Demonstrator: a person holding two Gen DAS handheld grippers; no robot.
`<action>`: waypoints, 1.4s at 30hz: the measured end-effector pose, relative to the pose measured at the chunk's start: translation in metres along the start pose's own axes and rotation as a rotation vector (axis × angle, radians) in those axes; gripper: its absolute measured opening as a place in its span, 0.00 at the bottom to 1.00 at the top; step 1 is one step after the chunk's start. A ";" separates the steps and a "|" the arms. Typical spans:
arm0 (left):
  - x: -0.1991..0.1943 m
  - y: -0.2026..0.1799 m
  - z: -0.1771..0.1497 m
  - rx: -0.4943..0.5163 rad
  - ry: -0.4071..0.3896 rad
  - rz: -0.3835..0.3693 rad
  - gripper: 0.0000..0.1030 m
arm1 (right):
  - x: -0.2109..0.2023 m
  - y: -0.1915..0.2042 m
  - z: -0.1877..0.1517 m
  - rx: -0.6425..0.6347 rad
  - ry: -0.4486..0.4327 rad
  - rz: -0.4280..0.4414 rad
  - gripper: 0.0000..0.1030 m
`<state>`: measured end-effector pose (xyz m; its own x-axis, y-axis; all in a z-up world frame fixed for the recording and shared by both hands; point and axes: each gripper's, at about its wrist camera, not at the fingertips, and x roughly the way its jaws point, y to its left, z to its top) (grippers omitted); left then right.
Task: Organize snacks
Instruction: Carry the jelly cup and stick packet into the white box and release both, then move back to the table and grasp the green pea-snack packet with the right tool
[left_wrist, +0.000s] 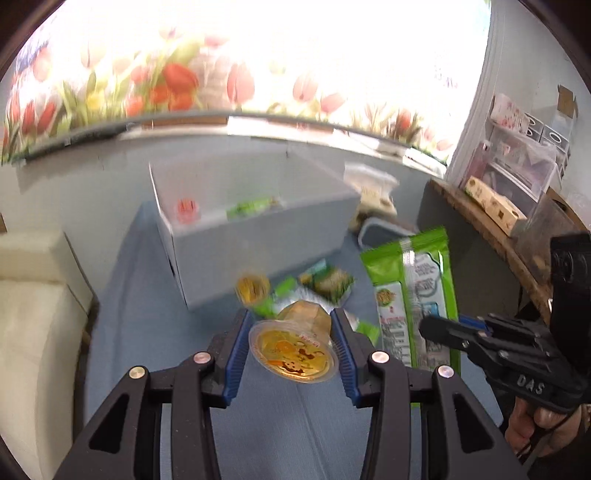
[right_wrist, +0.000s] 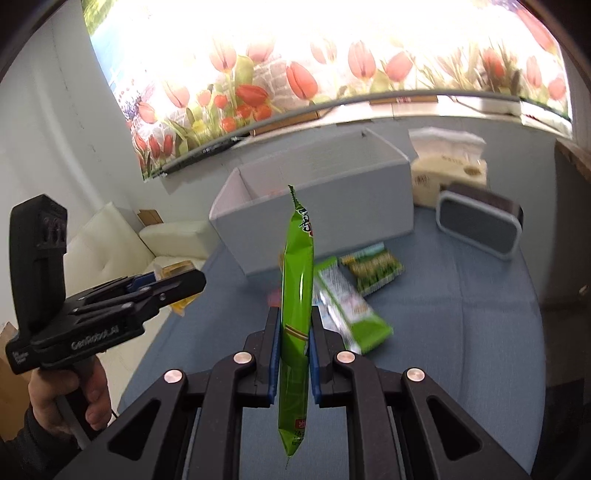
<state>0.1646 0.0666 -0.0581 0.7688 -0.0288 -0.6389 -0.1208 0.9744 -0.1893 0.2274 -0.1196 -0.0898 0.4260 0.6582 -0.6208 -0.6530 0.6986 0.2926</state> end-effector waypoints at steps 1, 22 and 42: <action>-0.001 0.001 0.008 0.002 -0.011 0.002 0.46 | 0.003 0.000 0.013 -0.007 -0.012 0.001 0.13; 0.117 0.079 0.157 -0.038 0.018 0.104 0.46 | 0.147 -0.015 0.211 0.009 -0.001 0.043 0.13; 0.112 0.092 0.132 -0.023 0.052 0.175 1.00 | 0.142 -0.043 0.186 0.059 0.014 -0.177 1.00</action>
<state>0.3226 0.1827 -0.0491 0.7012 0.1282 -0.7013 -0.2643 0.9604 -0.0886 0.4325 -0.0038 -0.0554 0.5217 0.5196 -0.6766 -0.5305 0.8187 0.2196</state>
